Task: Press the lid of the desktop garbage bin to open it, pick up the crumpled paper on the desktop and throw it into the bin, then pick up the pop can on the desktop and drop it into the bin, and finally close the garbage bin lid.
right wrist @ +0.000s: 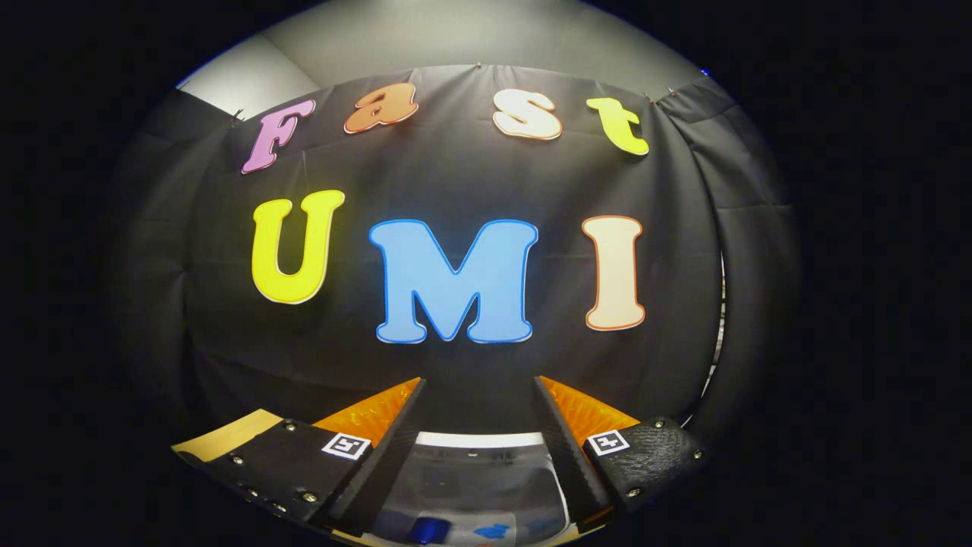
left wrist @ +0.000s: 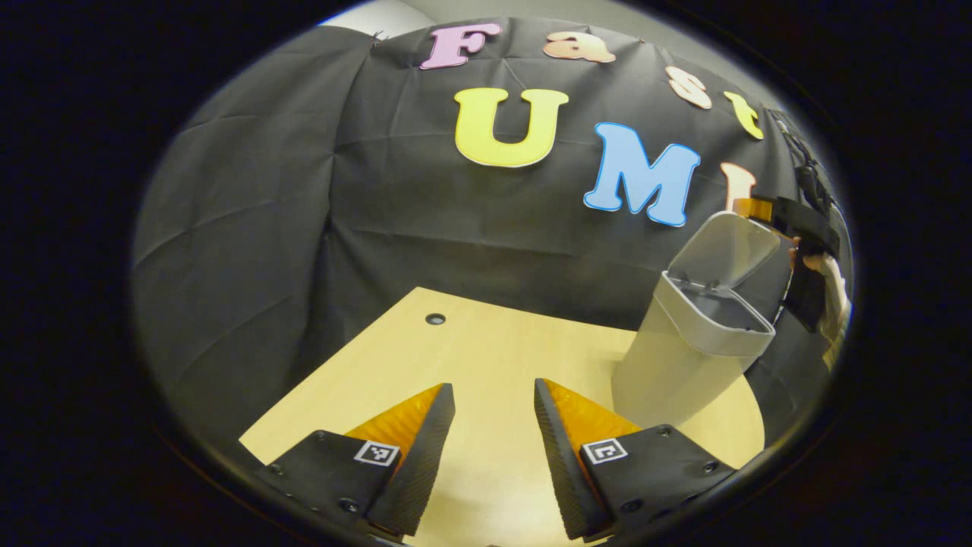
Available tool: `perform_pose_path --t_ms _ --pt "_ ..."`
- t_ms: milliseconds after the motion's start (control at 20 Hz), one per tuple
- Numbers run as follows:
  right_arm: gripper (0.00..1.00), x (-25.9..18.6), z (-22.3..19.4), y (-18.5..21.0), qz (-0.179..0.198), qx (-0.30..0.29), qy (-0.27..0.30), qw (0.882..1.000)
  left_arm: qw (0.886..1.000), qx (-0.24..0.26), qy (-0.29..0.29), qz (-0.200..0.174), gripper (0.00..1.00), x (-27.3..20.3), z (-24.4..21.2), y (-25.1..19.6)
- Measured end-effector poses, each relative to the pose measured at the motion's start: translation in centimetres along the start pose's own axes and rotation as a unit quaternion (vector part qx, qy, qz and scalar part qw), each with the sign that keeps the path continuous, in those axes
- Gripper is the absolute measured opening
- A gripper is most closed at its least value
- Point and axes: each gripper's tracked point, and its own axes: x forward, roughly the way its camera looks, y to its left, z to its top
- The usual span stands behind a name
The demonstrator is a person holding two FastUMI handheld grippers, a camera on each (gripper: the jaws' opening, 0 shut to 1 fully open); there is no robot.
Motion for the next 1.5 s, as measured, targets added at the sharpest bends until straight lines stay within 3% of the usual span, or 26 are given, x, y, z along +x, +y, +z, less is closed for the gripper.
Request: perform_pose_path --t_ms 350,400,450,700,800,850,1100,1150,1350,1500 --pt "0.89 -3.5 -7.8 0.6 0.020 -0.026 0.102 0.994 1.000 0.001 -0.001 -0.018 0.77 -1.4 -0.8 -1.6" --pt "0.89 -3.5 -8.5 0.6 0.020 -0.022 0.109 0.994 1.000 0.003 -0.002 -0.017 0.68 -1.5 -0.9 -1.6" --pt "0.89 -3.6 -9.2 0.6 0.021 -0.016 0.119 0.993 1.000 0.004 -0.002 -0.016 0.73 -1.8 -0.9 -1.6" --pt "0.89 -3.5 -12.4 1.0 0.027 0.012 0.161 0.987 1.000 0.001 0.000 -0.011 0.73 -2.3 -1.5 -1.4" --pt "0.89 -3.4 -12.9 1.2 0.027 0.003 0.163 0.986 1.000 0.002 0.002 -0.008 0.77 -2.6 -1.7 -1.2" --pt "0.89 -3.4 -12.7 1.2 0.027 -0.001 0.159 0.987 1.000 0.001 0.002 -0.006 0.73 -2.7 -1.9 -1.1" --pt "0.91 -3.4 -13.0 1.0 0.034 0.003 0.149 0.988 1.000 -0.004 0.005 0.000 0.73 -3.1 -2.4 -1.1" --pt "0.91 -3.4 -13.0 1.0 0.034 0.001 0.149 0.988 1.000 -0.004 0.005 0.001 0.68 -3.2 -2.4 -1.1" --pt "0.91 -3.6 -13.1 1.0 0.034 0.007 0.138 0.990 1.000 0.002 0.005 -0.001 0.77 -3.7 -2.4 -1.8" --pt "0.92 -3.8 -13.4 0.9 0.033 0.008 0.112 0.993 1.000 0.015 -0.005 -0.010 0.77 -4.1 -1.5 -2.7"
